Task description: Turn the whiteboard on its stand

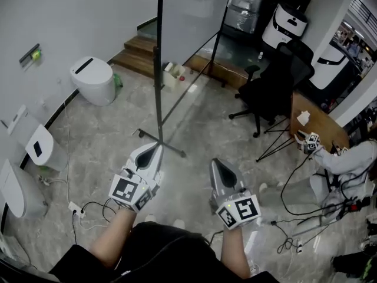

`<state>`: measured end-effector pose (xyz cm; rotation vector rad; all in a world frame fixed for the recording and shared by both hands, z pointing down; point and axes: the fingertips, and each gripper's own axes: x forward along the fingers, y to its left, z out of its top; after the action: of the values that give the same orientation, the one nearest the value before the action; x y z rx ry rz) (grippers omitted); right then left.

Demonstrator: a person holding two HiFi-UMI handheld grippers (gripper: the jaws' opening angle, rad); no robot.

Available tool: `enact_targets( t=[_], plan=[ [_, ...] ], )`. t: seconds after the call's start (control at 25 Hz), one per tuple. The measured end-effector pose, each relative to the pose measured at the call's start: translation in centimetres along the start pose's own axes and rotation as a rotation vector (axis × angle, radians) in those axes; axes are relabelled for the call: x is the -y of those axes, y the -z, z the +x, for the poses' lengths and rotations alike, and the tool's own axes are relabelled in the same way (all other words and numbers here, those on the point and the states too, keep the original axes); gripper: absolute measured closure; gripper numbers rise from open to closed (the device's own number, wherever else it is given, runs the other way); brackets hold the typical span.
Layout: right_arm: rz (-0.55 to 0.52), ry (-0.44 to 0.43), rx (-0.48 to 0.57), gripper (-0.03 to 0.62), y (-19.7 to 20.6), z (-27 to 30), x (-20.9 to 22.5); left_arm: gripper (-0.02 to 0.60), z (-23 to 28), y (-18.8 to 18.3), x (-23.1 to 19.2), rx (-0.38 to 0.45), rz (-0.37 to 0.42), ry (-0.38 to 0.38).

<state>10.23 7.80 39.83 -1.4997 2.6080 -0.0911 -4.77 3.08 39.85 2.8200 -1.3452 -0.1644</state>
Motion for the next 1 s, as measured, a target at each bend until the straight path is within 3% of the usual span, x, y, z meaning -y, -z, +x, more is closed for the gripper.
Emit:
enact_targets(
  t=[0.48,1.0],
  plan=[
    [0.014,-0.063,-0.046,0.585,1.7,-2.5,0.9,0.580,-0.7,1.8,2.9,-0.019,-0.010,-0.027],
    [0.025,-0.096,-0.068,0.585,2.5,0.2,1.1,0.580,-0.6,2.5,-0.1,-0.030,-0.024,-0.075]
  ],
)
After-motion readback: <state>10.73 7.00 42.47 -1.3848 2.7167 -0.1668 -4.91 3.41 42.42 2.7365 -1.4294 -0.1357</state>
